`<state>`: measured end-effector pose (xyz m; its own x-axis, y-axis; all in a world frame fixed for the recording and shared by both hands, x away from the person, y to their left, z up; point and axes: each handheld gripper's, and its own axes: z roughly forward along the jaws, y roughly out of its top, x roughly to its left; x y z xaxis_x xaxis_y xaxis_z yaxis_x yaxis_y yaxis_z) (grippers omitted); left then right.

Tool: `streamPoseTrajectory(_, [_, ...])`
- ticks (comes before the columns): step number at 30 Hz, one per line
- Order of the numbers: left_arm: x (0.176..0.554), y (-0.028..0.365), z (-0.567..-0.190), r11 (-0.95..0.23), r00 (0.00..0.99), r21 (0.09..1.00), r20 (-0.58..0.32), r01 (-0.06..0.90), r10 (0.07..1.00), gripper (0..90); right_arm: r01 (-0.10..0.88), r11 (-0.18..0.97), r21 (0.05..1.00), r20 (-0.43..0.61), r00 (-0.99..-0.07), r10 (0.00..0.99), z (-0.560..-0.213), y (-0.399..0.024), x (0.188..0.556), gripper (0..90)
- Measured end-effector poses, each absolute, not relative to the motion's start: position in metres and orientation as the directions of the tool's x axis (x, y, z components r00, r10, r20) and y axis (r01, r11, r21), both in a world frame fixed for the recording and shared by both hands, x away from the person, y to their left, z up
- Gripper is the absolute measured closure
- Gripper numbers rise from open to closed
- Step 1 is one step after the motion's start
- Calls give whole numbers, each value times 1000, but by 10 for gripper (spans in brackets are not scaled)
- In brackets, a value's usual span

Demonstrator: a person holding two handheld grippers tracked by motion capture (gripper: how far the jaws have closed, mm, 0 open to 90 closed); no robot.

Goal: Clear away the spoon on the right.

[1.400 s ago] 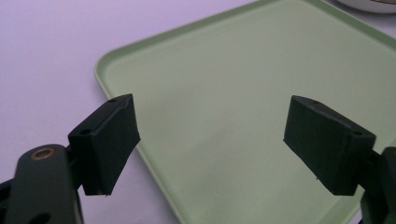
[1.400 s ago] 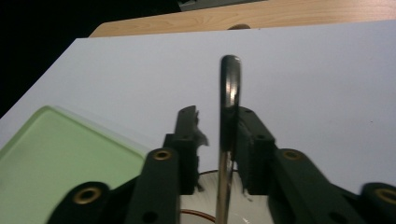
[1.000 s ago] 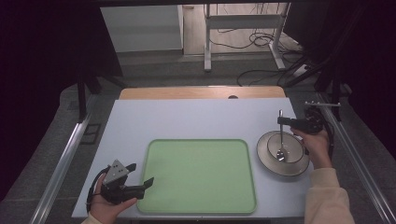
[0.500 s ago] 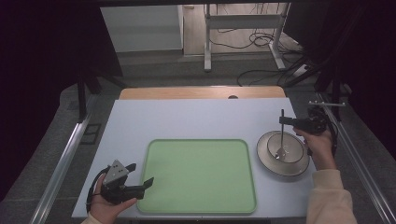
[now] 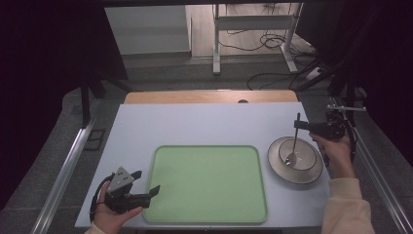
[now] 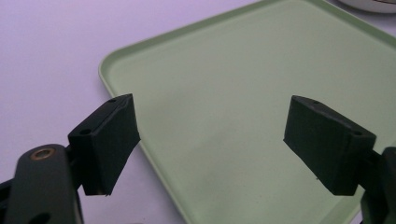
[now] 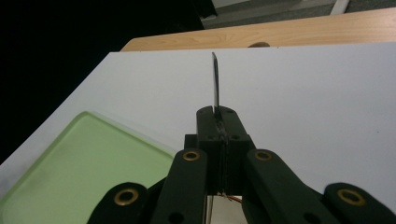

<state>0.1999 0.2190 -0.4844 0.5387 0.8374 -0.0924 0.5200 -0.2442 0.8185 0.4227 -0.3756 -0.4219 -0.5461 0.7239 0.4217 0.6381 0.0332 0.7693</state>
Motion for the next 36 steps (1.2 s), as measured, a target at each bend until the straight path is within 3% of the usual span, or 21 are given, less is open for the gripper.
streamPoseTrajectory(17, [200, 220, -483, -242, 537, 822, -91, 516, 839, 172, 583, -17, 812, 438, -590, 678, -401, -378, 410, 885])
streamPoseTrajectory(36, [199, 220, -483, -244, 538, 821, -88, 516, 839, 172, 495, 22, 868, 351, -646, 677, -366, -365, 384, 885])
